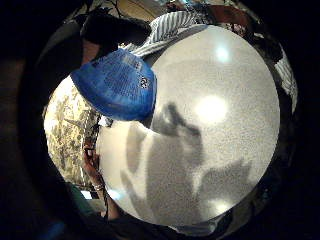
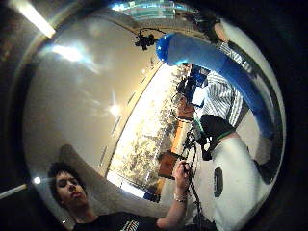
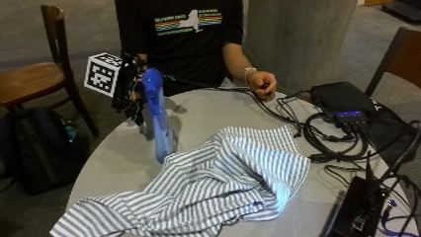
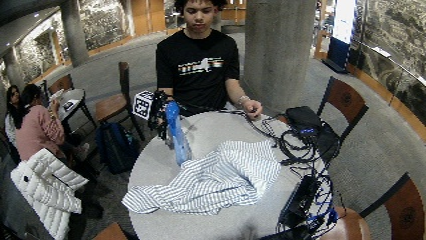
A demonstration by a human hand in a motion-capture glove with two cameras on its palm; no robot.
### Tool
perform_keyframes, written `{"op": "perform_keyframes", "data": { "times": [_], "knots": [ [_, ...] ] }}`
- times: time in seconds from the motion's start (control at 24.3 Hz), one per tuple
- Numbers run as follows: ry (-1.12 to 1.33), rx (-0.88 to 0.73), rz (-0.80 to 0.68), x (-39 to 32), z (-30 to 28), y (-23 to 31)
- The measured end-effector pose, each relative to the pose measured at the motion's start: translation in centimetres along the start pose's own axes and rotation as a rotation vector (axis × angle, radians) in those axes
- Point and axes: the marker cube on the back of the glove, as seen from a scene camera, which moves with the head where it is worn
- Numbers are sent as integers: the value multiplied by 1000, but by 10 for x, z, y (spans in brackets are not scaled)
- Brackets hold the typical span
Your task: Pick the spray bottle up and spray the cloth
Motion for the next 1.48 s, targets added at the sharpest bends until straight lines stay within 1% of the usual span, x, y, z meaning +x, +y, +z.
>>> {"op": "perform_keyframes", "data": {
  "times": [0.37, 0.7, 1.03, 1.48],
  "knots": [
    [14, 19, 2, -1, 7, -13],
    [1, 15, 41, 4, 29, -49],
    [68, 3, 76, 15, 44, -83],
    [58, -4, 99, 21, 59, -111]
  ]
}}
